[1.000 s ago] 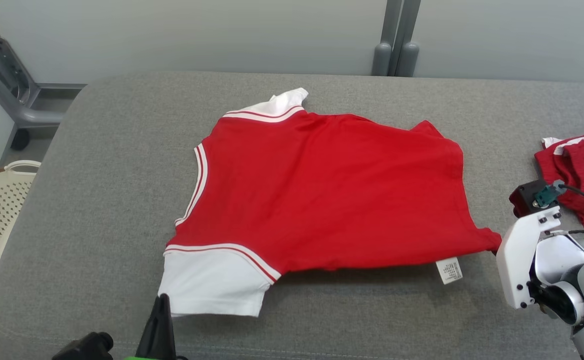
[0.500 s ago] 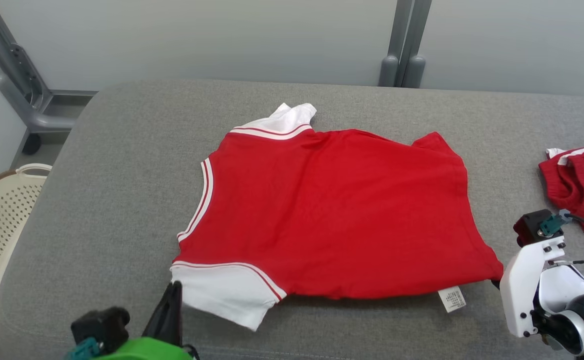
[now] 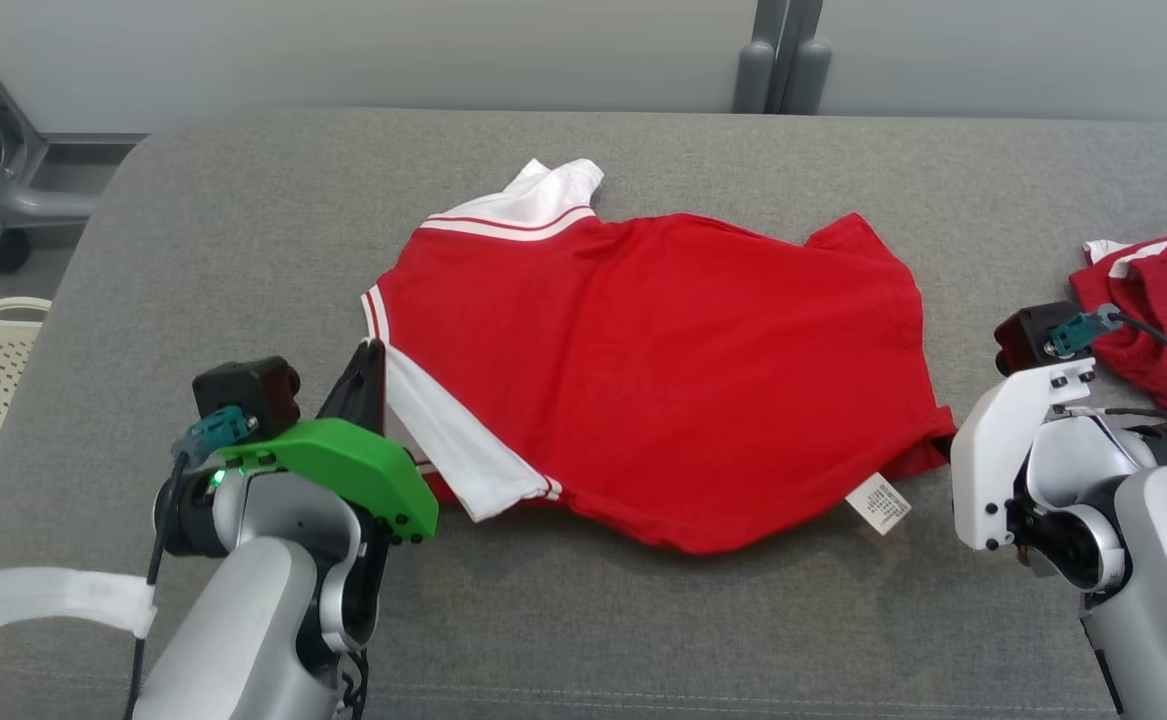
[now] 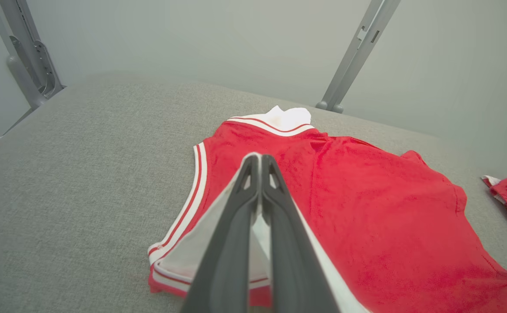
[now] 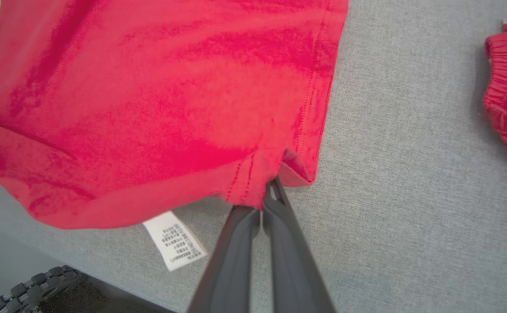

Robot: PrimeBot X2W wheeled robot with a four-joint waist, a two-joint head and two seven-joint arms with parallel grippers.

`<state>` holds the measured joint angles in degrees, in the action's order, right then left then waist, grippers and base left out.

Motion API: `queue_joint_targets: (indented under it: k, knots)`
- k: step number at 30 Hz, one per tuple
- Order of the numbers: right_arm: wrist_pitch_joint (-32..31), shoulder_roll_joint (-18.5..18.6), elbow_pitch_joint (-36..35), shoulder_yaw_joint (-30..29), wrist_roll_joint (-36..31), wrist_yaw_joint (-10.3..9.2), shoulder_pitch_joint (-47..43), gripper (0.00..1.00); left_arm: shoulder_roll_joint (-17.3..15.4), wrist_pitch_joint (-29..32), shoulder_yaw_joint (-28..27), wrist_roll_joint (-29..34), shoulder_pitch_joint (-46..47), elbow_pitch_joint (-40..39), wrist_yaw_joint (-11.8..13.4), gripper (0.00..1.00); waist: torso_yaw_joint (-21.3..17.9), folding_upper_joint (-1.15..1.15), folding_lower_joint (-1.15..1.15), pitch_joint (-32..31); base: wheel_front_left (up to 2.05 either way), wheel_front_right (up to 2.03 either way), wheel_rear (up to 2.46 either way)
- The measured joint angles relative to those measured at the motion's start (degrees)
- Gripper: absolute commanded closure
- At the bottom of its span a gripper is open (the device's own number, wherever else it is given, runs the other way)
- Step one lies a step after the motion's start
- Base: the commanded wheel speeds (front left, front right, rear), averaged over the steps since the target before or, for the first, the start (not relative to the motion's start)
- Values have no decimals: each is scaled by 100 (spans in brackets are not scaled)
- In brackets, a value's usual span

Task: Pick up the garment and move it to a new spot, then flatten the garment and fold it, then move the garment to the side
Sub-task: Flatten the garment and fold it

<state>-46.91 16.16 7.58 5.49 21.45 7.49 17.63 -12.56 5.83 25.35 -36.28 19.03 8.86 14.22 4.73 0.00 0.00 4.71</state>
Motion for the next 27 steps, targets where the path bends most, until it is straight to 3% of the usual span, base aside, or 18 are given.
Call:
queue_joint_targets:
  k: [11, 27]
  knots:
    - [424, -368, 931, -198, -242, 0, 710, 100, 237, -366, -69, 56, 1222, 1544, -248, 100, -243, 0, 0, 395, 0, 0, 0]
    - [1218, -864, 2098, -501, -915, 0, 1553, 100, 375, -823, 21, 215, 2228, 2843, -447, 100, -412, 0, 0, 785, 0, 0, 0]
